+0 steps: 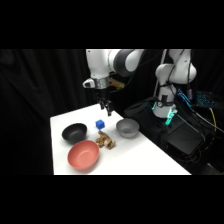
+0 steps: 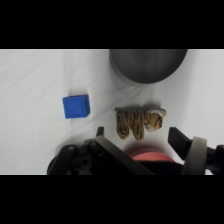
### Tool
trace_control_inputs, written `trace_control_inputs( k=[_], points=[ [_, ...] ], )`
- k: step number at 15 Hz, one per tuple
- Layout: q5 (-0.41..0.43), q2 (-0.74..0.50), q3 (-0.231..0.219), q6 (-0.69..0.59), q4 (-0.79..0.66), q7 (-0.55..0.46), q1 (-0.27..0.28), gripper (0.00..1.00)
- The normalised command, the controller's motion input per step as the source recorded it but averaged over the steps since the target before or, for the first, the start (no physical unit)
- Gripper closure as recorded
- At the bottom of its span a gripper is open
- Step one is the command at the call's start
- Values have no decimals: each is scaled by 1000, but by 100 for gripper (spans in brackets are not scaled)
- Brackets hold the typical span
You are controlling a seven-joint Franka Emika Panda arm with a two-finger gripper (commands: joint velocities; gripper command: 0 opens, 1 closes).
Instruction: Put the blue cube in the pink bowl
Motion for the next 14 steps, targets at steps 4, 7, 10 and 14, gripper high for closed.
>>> trace_control_inputs(
  k=[4,7,10,14],
  points=[
    [-28,-30,9,44,-26,-73,-35,0],
    [-154,-75,-55,144,-72,-219,-92,0],
    [-131,-60,-89,195,-75,-314,-123,0],
    [-66,-31,-85,241,-82,-333,-117,0]
  ],
)
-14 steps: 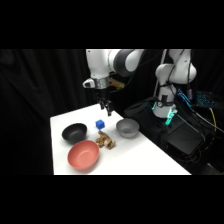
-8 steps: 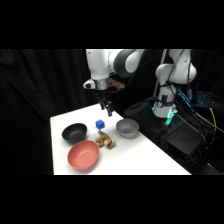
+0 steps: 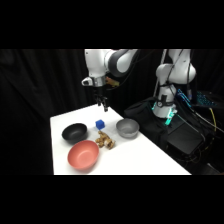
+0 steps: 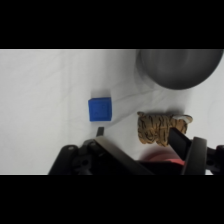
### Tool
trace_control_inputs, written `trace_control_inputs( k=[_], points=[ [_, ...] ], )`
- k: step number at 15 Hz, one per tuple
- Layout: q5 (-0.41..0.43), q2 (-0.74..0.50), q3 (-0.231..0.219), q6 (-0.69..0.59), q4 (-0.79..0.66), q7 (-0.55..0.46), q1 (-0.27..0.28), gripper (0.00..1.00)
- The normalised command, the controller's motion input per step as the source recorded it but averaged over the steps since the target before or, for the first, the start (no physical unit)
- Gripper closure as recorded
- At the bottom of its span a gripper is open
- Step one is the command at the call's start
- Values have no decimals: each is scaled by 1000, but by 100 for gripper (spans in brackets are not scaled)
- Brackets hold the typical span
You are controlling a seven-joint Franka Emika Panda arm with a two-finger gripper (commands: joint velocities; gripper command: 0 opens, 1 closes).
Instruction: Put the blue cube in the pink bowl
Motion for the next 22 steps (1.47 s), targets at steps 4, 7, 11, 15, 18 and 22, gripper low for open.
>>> trace_control_inputs(
  k=[4,7,11,15,18,22],
  points=[
    [2,-11,-72,334,-111,-365,-113,0],
    [54,50,-44,449,-125,-391,-99,0],
    [237,112,28,427,-87,-442,-99,0],
    [409,138,171,269,-4,-518,-156,0],
    [295,183,163,200,73,-388,-179,0],
    [149,200,124,181,116,-249,-175,0]
  ],
)
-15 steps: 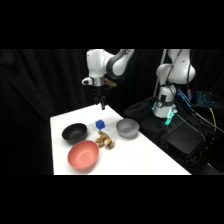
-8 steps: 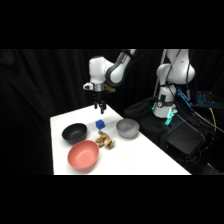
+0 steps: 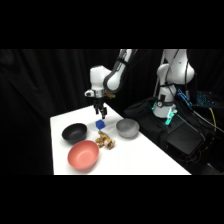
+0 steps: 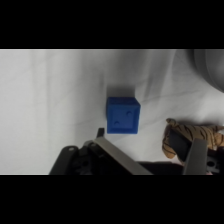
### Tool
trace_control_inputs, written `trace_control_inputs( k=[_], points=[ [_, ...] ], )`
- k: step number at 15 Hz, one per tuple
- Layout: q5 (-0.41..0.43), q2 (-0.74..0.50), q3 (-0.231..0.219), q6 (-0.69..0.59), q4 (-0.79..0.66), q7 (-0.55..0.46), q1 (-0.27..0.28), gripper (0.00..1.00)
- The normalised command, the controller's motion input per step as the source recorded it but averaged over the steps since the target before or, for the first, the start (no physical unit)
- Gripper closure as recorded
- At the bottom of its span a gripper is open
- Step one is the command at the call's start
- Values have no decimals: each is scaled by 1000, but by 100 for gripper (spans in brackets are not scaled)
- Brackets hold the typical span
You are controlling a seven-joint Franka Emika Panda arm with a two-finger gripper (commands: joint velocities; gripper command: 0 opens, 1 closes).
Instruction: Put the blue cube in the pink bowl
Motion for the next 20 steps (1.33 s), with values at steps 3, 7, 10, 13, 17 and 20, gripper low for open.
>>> trace_control_inputs(
  k=[3,7,10,13,17,20],
  points=[
    [138,215,156,169,157,-215,-171,0],
    [103,267,121,162,222,-7,-134,0],
    [97,253,147,110,236,28,-164,0],
    [44,231,128,84,233,54,-139,0],
    [-47,215,84,62,230,111,-77,0],
    [-139,147,3,-4,189,182,-2,29]
  ],
)
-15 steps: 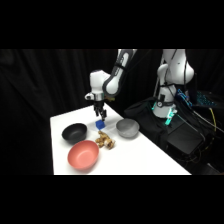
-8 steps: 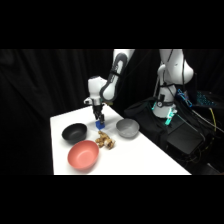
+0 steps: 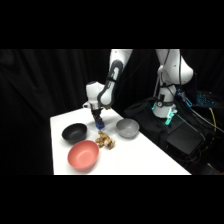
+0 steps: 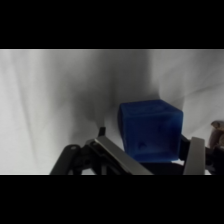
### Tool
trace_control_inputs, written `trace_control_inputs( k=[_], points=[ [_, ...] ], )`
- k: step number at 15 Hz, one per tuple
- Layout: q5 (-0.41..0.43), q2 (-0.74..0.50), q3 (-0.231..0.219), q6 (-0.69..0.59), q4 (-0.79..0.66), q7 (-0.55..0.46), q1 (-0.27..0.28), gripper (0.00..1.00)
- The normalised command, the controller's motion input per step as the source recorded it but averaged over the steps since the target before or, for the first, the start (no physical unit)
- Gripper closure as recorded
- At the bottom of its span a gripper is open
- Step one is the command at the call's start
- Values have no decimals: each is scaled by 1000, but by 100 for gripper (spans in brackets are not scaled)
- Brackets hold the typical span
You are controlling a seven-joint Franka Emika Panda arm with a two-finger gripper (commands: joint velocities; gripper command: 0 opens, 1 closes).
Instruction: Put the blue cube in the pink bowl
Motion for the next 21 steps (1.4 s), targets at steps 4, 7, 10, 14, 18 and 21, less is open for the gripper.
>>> trace_control_inputs(
  k=[4,7,10,14,18,21],
  points=[
    [-213,-44,-124,-66,17,254,101,68],
    [-219,-249,-168,-199,-161,228,143,73],
    [-148,-390,-81,-323,-214,103,92,73],
    [-157,-523,-113,-436,-184,117,128,73],
    [-188,-520,-137,-480,-97,172,153,73],
    [-206,-417,-117,-463,-6,218,166,73]
  ],
)
